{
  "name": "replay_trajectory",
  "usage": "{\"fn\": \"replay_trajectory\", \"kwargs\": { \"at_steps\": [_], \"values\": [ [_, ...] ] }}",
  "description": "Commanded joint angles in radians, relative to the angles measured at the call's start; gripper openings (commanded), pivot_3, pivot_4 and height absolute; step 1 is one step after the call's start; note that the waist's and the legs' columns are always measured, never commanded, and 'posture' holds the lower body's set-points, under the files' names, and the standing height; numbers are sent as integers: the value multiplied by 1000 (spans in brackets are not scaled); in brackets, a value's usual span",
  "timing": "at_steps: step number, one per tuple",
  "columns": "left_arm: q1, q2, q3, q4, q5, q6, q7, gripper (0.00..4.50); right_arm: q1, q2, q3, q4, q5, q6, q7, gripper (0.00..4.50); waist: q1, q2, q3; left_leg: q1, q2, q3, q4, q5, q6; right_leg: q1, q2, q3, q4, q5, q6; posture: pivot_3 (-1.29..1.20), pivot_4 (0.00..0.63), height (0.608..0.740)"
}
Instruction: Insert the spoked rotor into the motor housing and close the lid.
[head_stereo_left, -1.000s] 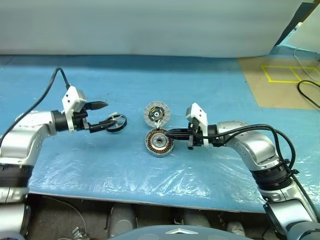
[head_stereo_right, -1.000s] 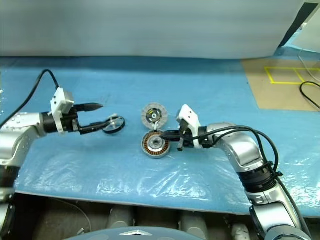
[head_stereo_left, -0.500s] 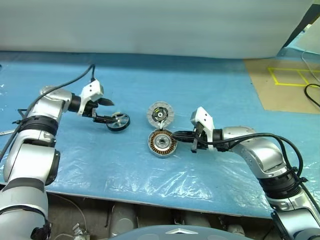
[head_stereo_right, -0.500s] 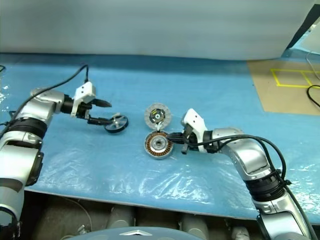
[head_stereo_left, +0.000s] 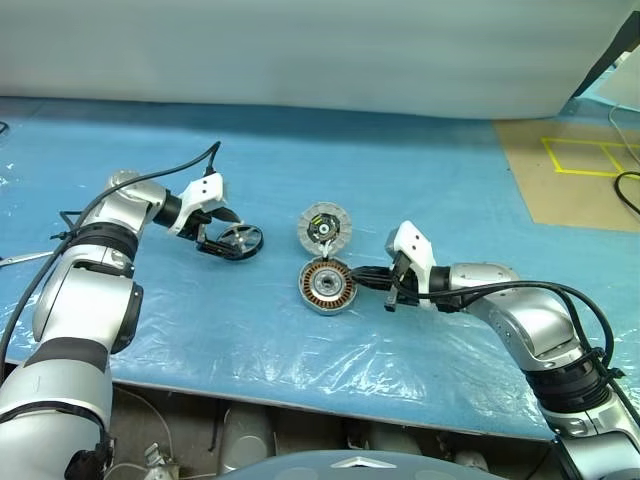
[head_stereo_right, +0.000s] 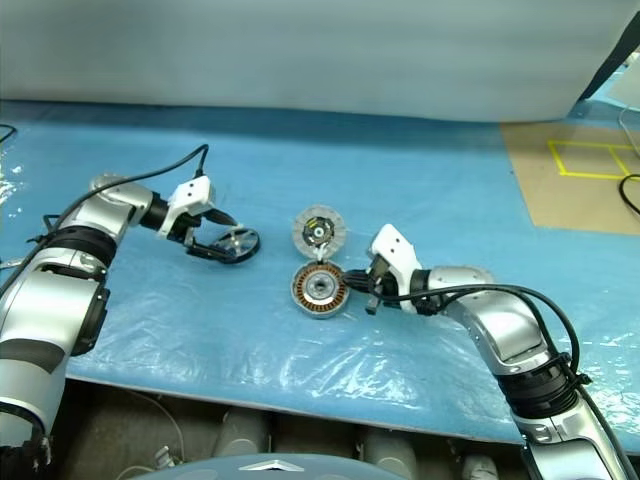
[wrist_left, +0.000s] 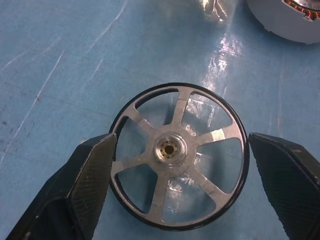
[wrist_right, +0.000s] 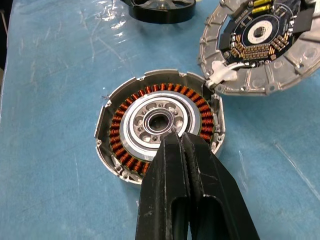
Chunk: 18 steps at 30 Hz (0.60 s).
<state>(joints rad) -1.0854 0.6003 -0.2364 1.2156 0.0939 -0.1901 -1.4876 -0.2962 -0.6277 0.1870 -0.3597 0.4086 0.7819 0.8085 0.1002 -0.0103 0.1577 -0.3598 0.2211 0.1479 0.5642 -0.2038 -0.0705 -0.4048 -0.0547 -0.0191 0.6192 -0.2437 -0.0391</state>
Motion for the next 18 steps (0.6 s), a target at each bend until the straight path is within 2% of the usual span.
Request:
{"fn": "replay_trajectory", "kwargs": {
  "at_steps": [1,5,9,12,18],
  "values": [
    [-8,9,10,3,24,-37,24,4500,2,-9,-26,-48,9,3,-9,34,-1,0,0,0,0,0,0,0,0,0,0,0,0,0,0,0,150,740],
    [-15,7,26,15,24,-23,29,4500,9,-13,-26,-51,8,3,-14,34,0,0,0,0,0,0,0,0,0,0,0,0,0,0,0,0,150,740],
    [-48,11,99,16,-52,61,-78,4500,15,-17,-23,-56,8,4,-16,34,0,0,0,0,0,0,0,0,0,0,0,0,0,0,0,0,150,740],
    [-59,26,116,13,-58,110,-120,4500,11,-16,-18,-50,5,1,-17,34,0,0,0,0,0,0,0,0,0,0,0,-1,0,0,0,0,150,740],
    [-43,37,99,29,9,55,-14,4500,9,-11,1,-48,-6,-2,-21,34,0,0,0,0,0,0,0,0,0,0,0,-1,0,0,0,0,150,740]
  ]
}}
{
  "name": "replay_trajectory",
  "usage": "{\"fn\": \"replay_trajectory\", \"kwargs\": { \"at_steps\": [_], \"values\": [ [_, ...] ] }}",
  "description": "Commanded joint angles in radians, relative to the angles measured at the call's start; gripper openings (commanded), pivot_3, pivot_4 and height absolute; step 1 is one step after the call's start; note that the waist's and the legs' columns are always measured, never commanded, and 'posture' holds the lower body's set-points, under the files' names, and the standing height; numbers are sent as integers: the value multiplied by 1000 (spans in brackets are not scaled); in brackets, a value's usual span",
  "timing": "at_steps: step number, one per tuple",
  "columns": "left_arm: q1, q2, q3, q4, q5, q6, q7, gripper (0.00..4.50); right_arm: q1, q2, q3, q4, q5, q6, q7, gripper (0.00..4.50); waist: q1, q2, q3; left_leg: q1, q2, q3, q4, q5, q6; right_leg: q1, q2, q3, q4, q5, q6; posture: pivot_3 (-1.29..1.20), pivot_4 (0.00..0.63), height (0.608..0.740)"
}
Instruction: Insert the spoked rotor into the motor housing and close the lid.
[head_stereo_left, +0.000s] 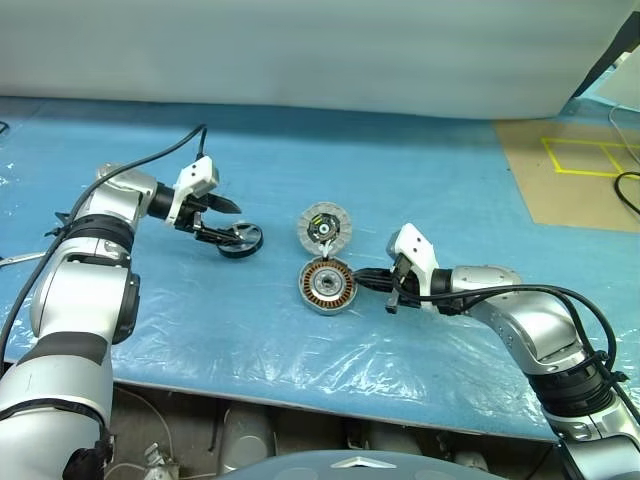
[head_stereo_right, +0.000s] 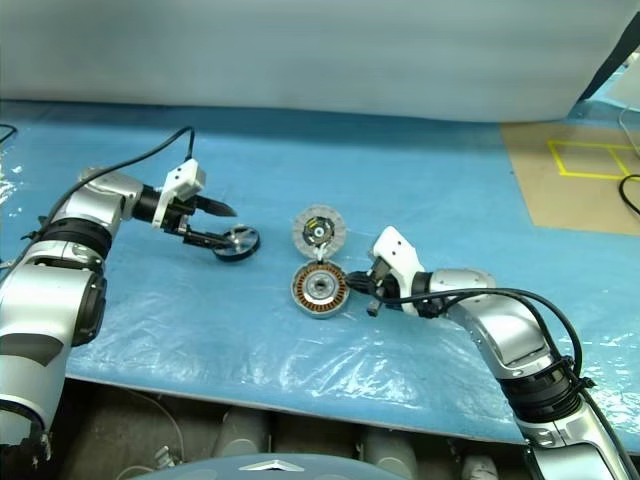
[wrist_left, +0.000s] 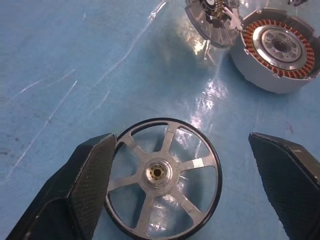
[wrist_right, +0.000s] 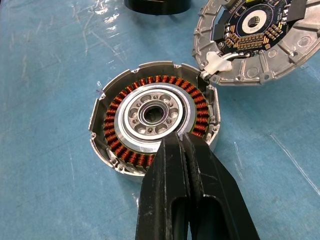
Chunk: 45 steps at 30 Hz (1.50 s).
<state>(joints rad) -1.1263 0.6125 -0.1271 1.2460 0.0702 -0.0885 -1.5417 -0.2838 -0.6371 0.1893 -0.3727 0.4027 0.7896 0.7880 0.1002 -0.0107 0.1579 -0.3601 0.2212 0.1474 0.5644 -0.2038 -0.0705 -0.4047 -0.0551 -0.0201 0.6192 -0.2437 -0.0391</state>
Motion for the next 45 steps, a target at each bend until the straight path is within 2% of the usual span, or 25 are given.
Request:
{"fn": "replay_trajectory", "kwargs": {
  "at_steps": [1,8,11,14,24,45],
  "values": [
    [1,24,-16,-1,44,-58,55,4500,-2,-2,-1,-37,0,-9,0,34,0,0,0,0,0,0,0,0,0,0,0,0,0,0,0,0,150,740],
    [-4,2,-16,11,69,-78,99,4500,6,-6,-9,-46,0,0,-3,34,0,0,0,0,0,0,0,0,0,0,0,0,0,0,0,0,150,740],
    [-2,-5,-12,13,75,-96,103,3892,11,-7,-10,-48,-1,4,-7,0,1,0,0,0,0,0,0,0,0,0,0,0,0,0,0,0,150,740],
    [-2,-7,-13,16,80,-99,91,2917,16,-6,-7,-49,-3,4,-11,0,0,0,0,0,0,0,0,0,0,0,0,0,0,0,0,0,150,740],
    [7,-1,-33,19,112,-104,49,2917,23,-4,4,-44,-16,0,-21,0,0,0,0,0,0,0,0,0,0,0,0,0,0,0,0,0,150,740],
    [48,-33,-63,28,157,-138,65,2917,41,-9,1,-56,-29,5,-43,0,1,0,0,0,0,0,0,0,0,0,-1,-1,0,0,0,0,150,740]
  ]
}}
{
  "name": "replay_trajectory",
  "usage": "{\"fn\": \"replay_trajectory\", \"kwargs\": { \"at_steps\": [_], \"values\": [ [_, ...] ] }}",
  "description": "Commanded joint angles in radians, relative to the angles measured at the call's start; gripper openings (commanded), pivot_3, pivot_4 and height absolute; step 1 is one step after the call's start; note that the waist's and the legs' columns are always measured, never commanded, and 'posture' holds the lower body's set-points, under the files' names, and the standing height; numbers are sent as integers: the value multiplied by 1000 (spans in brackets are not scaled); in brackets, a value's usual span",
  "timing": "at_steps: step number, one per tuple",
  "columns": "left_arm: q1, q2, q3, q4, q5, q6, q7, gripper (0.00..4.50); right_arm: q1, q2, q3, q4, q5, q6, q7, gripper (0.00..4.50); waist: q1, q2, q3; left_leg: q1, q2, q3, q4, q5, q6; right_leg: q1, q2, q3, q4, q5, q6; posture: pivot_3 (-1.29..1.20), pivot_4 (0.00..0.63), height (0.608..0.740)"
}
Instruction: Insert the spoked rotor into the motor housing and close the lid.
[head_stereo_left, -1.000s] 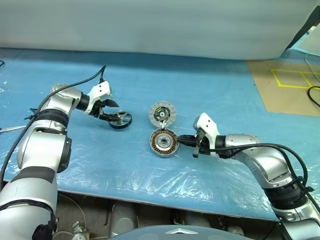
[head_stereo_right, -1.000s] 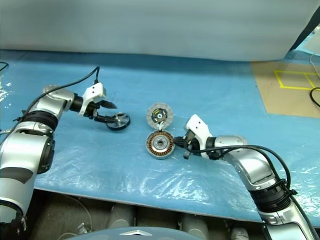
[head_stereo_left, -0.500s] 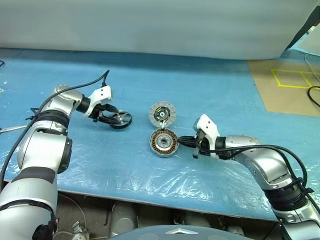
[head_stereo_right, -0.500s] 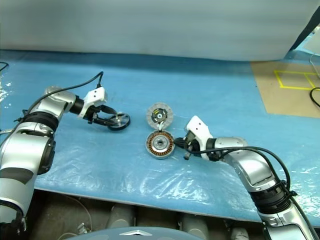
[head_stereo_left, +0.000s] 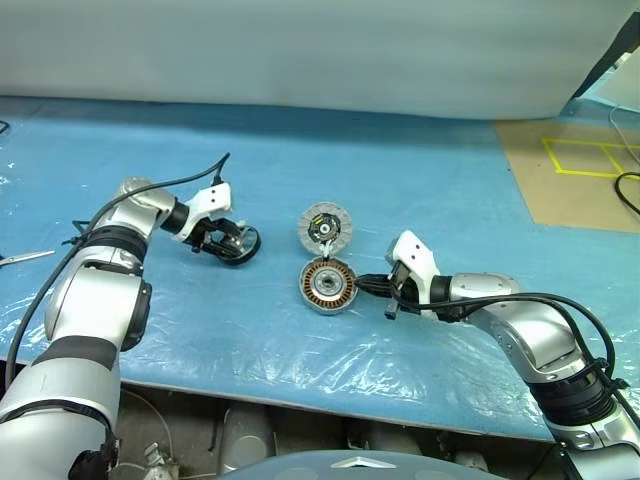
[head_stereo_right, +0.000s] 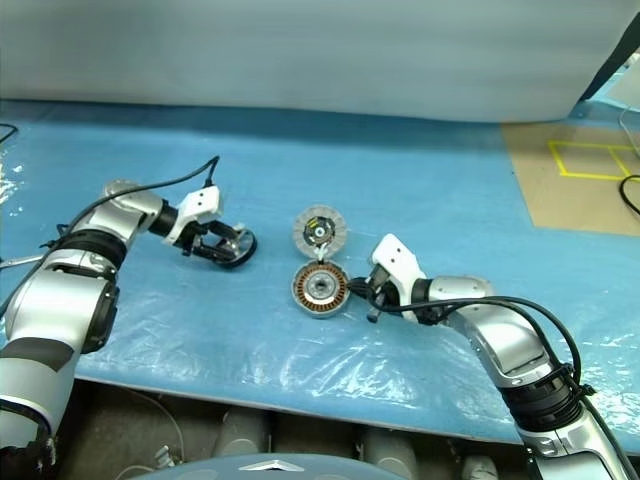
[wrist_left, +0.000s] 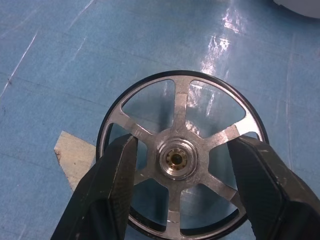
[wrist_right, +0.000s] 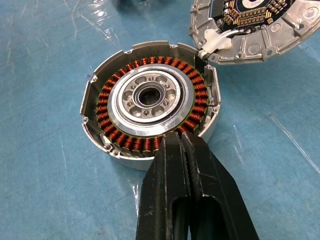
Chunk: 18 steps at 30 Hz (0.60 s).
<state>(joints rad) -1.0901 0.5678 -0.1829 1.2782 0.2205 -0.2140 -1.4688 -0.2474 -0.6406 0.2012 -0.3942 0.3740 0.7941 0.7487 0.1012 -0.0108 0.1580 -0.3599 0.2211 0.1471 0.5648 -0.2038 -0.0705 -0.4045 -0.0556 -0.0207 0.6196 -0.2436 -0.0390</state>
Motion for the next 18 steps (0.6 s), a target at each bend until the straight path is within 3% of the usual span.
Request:
{"fn": "replay_trajectory", "kwargs": {
  "at_steps": [1,6,18],
  "values": [
    [15,14,-8,-6,7,-18,-18,2755,4,-4,-11,-33,0,0,-5,0,0,0,0,0,0,0,0,0,0,0,0,0,0,0,0,0,150,740],
    [32,17,-11,-14,9,-34,-12,1597,-3,-3,-8,-25,2,-2,-5,0,1,0,0,3,0,0,0,0,0,3,0,0,0,0,0,0,150,740],
    [115,11,-9,-70,-20,-61,-80,1349,-29,-1,-11,-2,0,-8,-1,0,2,2,-1,10,-2,1,-1,0,0,9,-2,1,-1,0,0,0,150,740]
  ]
}}
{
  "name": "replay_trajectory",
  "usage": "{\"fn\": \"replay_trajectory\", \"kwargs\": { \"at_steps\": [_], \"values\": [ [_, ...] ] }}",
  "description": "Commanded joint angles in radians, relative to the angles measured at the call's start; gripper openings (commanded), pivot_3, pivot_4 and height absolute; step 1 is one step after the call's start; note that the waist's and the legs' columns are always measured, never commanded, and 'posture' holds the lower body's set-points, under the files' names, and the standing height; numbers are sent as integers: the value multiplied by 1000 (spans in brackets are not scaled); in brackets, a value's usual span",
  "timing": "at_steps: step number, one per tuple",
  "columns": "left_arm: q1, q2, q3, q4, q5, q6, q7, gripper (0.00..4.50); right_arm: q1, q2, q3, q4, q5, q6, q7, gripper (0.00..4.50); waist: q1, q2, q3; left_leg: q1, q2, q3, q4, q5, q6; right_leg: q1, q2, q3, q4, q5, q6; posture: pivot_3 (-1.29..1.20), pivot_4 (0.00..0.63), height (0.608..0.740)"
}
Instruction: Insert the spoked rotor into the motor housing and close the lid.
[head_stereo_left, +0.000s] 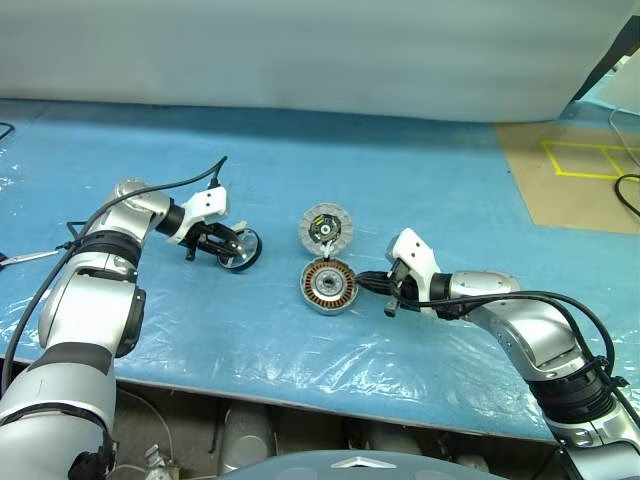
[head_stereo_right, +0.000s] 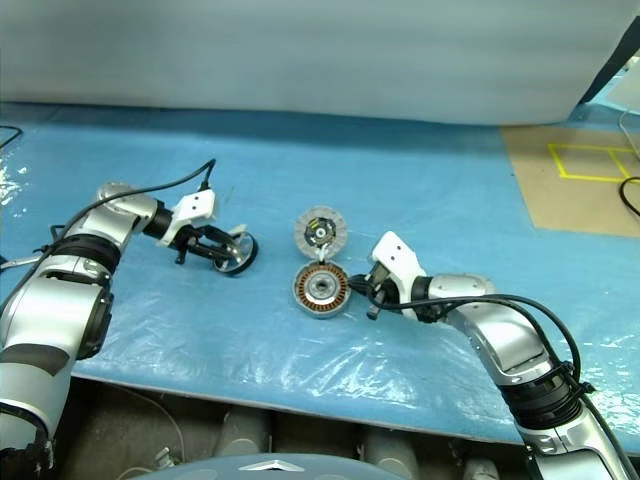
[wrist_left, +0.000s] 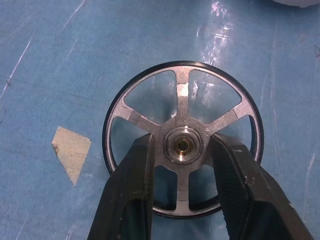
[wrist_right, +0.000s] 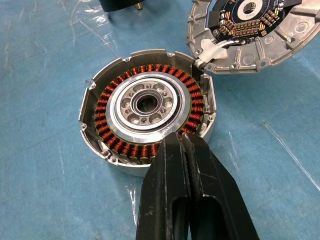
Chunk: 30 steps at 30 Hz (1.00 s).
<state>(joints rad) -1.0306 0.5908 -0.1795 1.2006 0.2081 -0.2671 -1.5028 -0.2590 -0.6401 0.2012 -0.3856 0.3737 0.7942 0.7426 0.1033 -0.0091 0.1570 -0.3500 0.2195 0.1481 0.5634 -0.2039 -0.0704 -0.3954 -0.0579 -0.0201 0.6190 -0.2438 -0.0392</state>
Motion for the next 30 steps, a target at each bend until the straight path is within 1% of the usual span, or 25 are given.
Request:
{"fn": "replay_trajectory", "kwargs": {
  "at_steps": [1,4,7,9,10,12,14,18,20,23,30],
  "values": [
    [61,-14,-4,-1,-20,-9,-46,1349,-18,-1,-13,-12,2,-7,5,0,0,1,-1,0,0,0,0,0,0,0,0,0,0,0,0,0,150,740],
    [69,-22,39,-31,-71,10,-35,1349,-17,0,-25,-18,12,0,5,0,2,1,-1,1,-1,0,0,0,0,1,-1,0,0,0,0,0,150,740],
    [84,-28,112,-114,-178,118,-93,1349,-19,2,-65,-37,52,19,11,0,7,1,0,0,-1,0,0,0,0,0,-1,0,0,0,0,0,150,740],
    [112,-26,133,-193,-240,176,-109,1349,-19,-4,-84,-49,73,23,23,0,9,0,0,-1,-1,0,0,0,0,-1,-1,0,0,0,0,0,150,740],
    [153,-18,128,-304,-304,254,-111,1349,-18,-14,-100,-54,86,25,34,0,8,-1,1,-2,-1,0,0,0,0,-2,-1,0,0,0,0,0,150,740],
    [216,-5,118,-487,-387,371,-112,1349,-18,-29,-125,-58,106,30,51,0,7,-1,1,-5,1,0,0,0,0,-5,0,0,0,0,0,0,150,740],
    [261,2,114,-641,-431,453,-112,1349,-18,-42,-141,-53,115,29,63,0,4,-1,1,-9,2,0,0,0,0,-9,1,-1,0,0,0,0,150,740],
    [291,1,98,-878,-497,601,-110,1349,-18,-58,-152,-39,114,25,67,0,2,0,1,-11,2,0,0,0,0,-10,1,-2,0,0,0,0,150,740],
    [286,1,76,-953,-515,659,-109,1349,-15,-60,-150,-36,110,24,65,0,1,0,2,-11,2,0,0,0,0,-10,1,-2,0,0,-1,0,150,740],
    [256,-15,35,-1001,-519,692,-103,1349,-11,-53,-142,-34,103,28,51,0,-2,2,2,-10,2,1,0,0,0,-10,1,-1,0,0,-1,0,150,740],
    [179,-92,-88,-884,-426,544,-99,1349,9,-50,-136,-51,97,35,20,0,-3,4,4,-11,1,1,0,0,0,-10,1,-1,-1,0,0,0,150,740]
  ]
}}
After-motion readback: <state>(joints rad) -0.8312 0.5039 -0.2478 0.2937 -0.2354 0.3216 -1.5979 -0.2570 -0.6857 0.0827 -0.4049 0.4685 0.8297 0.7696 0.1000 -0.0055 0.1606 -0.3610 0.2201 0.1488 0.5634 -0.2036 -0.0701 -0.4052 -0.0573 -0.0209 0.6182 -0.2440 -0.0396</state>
